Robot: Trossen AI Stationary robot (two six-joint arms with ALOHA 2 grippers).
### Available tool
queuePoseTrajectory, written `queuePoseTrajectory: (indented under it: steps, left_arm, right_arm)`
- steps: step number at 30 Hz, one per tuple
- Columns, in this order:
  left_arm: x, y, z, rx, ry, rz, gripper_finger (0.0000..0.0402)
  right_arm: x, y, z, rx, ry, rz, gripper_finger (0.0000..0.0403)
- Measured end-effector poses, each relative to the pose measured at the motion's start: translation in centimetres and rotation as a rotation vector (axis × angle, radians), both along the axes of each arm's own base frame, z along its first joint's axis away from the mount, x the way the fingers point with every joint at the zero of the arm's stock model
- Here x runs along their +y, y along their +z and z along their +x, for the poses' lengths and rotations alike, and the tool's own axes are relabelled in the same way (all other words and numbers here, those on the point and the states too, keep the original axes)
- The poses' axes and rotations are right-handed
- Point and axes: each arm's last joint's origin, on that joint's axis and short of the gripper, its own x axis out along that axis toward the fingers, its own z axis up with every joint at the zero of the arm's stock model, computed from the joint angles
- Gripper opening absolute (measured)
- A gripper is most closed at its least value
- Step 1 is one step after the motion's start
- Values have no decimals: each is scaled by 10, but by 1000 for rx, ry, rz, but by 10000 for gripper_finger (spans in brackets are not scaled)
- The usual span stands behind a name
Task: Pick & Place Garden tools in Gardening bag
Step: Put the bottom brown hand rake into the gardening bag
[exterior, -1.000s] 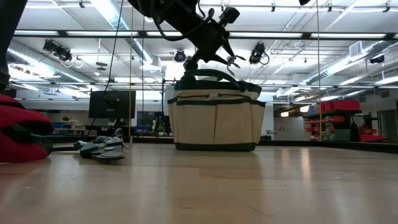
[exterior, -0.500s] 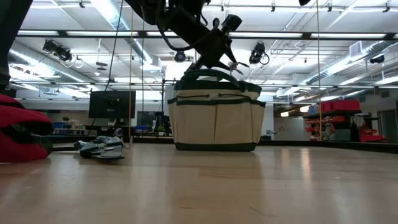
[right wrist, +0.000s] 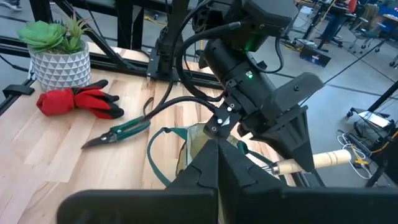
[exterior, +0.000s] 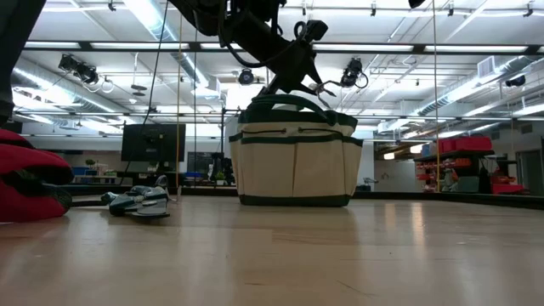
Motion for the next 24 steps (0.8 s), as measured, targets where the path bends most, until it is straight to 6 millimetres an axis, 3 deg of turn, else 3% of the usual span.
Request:
queuePoseTrajectory:
  steps: [14, 24]
  left_arm:
    - [-2, 0, 0, 0, 0, -7, 180]
    - [-4, 0, 1, -8, -1, -17, 182]
  right_arm:
    - [0, 0, 0, 1, 0, 0, 0]
    - [0, 0, 0, 1, 0, 0, 0]
